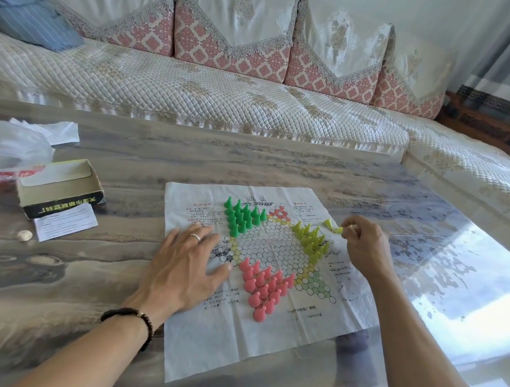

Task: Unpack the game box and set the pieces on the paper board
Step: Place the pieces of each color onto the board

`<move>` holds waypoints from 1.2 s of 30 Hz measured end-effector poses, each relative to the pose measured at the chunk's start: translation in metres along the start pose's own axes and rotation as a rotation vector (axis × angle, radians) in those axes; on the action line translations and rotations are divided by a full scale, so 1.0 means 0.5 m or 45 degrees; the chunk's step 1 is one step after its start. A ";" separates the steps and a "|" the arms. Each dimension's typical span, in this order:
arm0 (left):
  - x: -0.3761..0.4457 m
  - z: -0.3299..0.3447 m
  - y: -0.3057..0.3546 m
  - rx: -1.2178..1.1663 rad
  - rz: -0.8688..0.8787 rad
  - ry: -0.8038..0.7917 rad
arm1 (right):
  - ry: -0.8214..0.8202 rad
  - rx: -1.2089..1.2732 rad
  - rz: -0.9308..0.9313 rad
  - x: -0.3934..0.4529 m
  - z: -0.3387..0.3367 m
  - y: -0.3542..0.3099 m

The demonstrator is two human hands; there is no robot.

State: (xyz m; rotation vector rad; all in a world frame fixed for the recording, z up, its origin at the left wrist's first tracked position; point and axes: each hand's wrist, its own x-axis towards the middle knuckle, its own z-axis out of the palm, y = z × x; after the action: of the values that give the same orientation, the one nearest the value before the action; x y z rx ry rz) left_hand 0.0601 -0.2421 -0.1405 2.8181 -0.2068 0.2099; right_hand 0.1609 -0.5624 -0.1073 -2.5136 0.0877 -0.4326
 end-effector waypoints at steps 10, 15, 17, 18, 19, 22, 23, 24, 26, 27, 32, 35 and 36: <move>-0.002 -0.001 0.001 0.005 -0.007 -0.003 | -0.077 0.086 0.066 0.010 0.005 -0.010; -0.001 0.003 -0.002 0.006 0.000 0.003 | -0.150 0.044 0.031 0.017 0.010 -0.009; -0.001 0.005 -0.003 0.002 0.002 0.010 | -0.179 0.001 0.007 0.019 0.012 -0.007; -0.001 0.006 -0.003 -0.005 0.002 0.018 | -0.198 -0.011 -0.001 0.020 0.013 -0.007; -0.001 0.006 -0.003 -0.010 0.001 0.021 | -0.217 -0.018 -0.007 0.020 0.014 -0.008; -0.001 0.004 -0.002 -0.002 -0.002 0.019 | -0.273 -0.025 -0.038 0.020 0.015 -0.012; 0.000 0.003 -0.001 0.005 -0.001 0.017 | -0.287 -0.028 -0.051 0.019 0.015 -0.013; -0.001 0.004 -0.001 0.013 -0.002 0.013 | -0.299 -0.028 -0.062 0.019 0.015 -0.015; 0.000 0.004 -0.002 0.011 -0.007 0.008 | -0.314 -0.021 -0.080 0.018 0.015 -0.019; 0.000 0.005 -0.003 0.006 -0.011 0.005 | -0.318 -0.020 -0.088 0.018 0.015 -0.020; -0.001 0.005 -0.004 0.013 -0.007 -0.005 | -0.359 -0.021 -0.107 0.018 0.016 -0.019; 0.000 0.005 -0.004 0.005 -0.014 -0.005 | -0.364 -0.016 -0.101 0.020 0.015 -0.017; 0.000 0.006 -0.004 0.004 -0.013 -0.005 | -0.355 0.024 -0.073 0.022 0.013 -0.016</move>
State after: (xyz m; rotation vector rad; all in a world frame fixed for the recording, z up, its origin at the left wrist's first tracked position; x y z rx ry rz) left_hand 0.0610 -0.2413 -0.1437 2.8222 -0.1934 0.2028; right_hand 0.1731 -0.5538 -0.1047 -2.5361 -0.0968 -0.1018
